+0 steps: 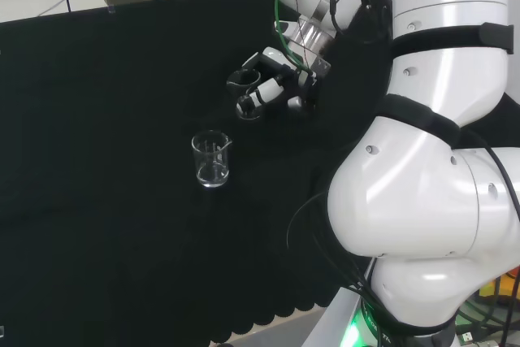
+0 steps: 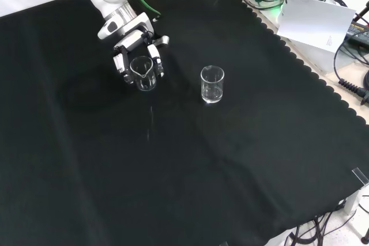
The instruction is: Place the beaker back on the table.
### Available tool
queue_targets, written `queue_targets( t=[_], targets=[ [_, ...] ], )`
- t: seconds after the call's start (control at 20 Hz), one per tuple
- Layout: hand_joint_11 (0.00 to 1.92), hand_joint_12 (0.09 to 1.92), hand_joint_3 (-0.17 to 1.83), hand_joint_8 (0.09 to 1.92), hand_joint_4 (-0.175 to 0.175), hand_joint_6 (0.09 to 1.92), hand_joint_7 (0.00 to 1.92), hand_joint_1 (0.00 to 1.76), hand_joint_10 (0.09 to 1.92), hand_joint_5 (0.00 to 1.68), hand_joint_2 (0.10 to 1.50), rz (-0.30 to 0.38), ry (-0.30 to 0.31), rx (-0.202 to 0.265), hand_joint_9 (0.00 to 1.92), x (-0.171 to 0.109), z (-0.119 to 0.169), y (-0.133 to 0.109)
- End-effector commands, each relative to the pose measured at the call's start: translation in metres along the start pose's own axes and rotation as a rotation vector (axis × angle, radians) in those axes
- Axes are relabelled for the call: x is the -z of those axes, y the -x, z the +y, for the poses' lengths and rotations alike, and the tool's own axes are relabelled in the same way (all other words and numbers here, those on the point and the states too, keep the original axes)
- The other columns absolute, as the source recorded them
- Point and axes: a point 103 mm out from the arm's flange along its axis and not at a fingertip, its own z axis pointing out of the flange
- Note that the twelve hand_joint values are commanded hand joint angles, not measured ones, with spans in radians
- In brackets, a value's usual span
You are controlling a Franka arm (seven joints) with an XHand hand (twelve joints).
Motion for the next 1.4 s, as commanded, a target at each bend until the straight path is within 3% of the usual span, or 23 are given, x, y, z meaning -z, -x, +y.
queue_targets(
  t=[0.05, 0.55, 0.7, 0.75, 0.8, 0.95, 1.05, 1.25, 1.4],
  targets=[
    [1.18, 0.7, 0.66, 0.52, -0.175, 0.65, 1.42, 1.44, 0.09, 1.28, 0.6, -0.008, -0.002, -0.006, 1.56, -0.001, 0.002, 0.001],
    [1.13, 0.75, 0.5, 0.54, -0.141, 0.69, 1.37, 1.42, 0.09, 1.24, 0.7, -0.063, -0.033, -0.023, 1.53, -0.004, 0.0, 0.003],
    [1.1, 0.82, 0.23, 0.63, -0.112, 0.74, 1.27, 1.41, 0.09, 1.19, 0.86, -0.075, -0.036, -0.029, 1.49, -0.003, -0.003, 0.003],
    [1.07, 0.85, 0.15, 0.68, -0.055, 0.79, 1.21, 1.35, 0.09, 1.15, 0.93, -0.081, -0.039, -0.03, 1.43, -0.003, -0.003, 0.003],
    [1.01, 0.9, 0.11, 0.69, -0.085, 0.79, 1.13, 1.28, 0.09, 1.14, 0.97, -0.079, -0.045, -0.031, 1.37, -0.002, -0.004, 0.003],
    [0.8, 1.07, 0.05, 0.68, -0.029, 0.82, 0.94, 1.24, 0.09, 0.93, 0.91, -0.084, -0.055, -0.029, 1.23, -0.002, -0.006, 0.002],
    [0.68, 1.17, 0.05, 0.67, -0.009, 0.84, 0.86, 1.21, 0.09, 0.84, 0.88, -0.107, -0.065, -0.024, 1.16, -0.001, -0.007, 0.0],
    [0.5, 1.27, 0.54, 0.7, -0.012, 0.87, 0.73, 1.16, 0.09, 0.72, 0.62, -0.166, -0.094, -0.011, 1.04, 0.0, -0.007, -0.008],
    [0.42, 1.31, 0.69, 0.72, -0.023, 0.86, 0.66, 1.13, 0.09, 0.65, 0.53, -0.201, -0.129, -0.013, 0.99, 0.001, -0.006, -0.013]
  ],
)
